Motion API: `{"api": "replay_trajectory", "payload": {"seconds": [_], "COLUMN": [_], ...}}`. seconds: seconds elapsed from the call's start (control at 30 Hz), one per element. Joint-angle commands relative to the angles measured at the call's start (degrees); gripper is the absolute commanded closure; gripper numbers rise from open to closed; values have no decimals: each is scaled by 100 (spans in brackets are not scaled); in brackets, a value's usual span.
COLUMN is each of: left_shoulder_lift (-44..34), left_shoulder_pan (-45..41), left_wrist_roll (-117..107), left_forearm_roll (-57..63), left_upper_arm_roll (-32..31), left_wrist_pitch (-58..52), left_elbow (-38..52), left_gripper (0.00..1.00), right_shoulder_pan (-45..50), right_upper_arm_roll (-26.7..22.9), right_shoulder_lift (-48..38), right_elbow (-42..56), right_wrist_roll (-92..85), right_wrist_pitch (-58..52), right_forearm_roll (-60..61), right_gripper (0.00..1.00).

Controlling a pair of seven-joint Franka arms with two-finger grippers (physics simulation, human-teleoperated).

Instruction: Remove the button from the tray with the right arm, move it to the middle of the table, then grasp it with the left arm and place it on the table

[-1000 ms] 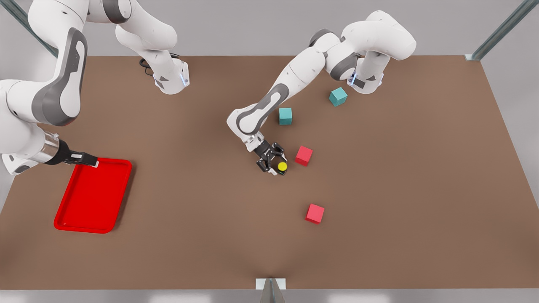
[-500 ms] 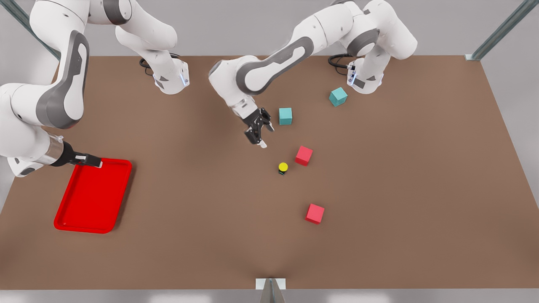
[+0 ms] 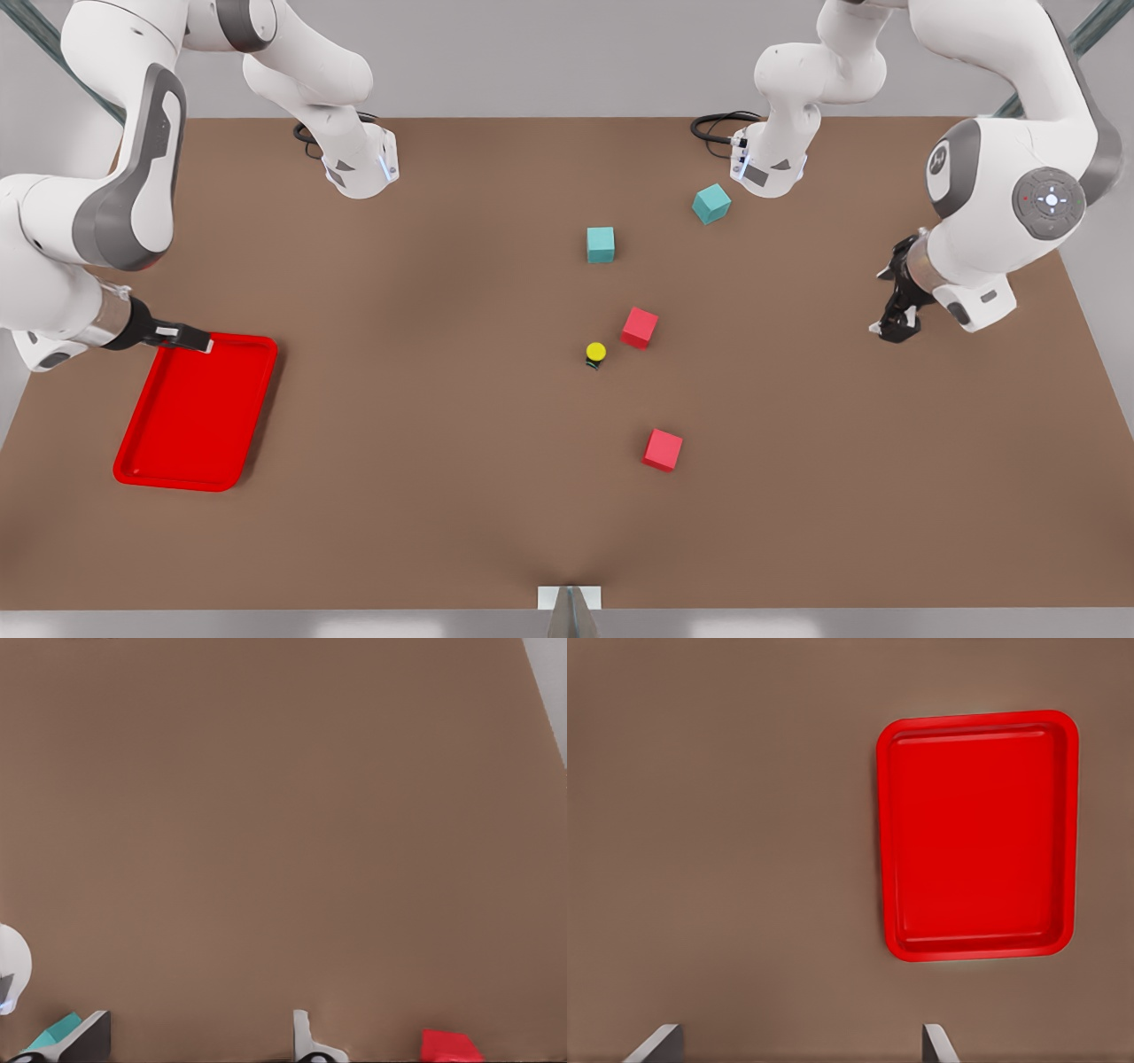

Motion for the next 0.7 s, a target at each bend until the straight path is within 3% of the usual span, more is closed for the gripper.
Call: {"api": "replay_trajectory", "payload": {"seconds": [0.0, 0.67], "left_shoulder_lift": [-35, -26], "left_shoulder_pan": [-74, -100], "left_wrist_roll": [7652, 7450], "left_forearm_roll": [-163, -154], "left_upper_arm_roll": [0, -96], "left_wrist_pitch": [373, 312], "left_elbow": [-113, -113], "left_gripper": [0, 0], "right_shoulder_pan": [9, 0], "right_upper_arm_roll": [0, 0], "right_shoulder_lift": [-6, -6], "right_elbow": [1, 1], "right_wrist_roll": [11, 11], "right_wrist_pitch": [-5, -5], "right_forearm_roll": [0, 0], "right_gripper": [0, 0]}}
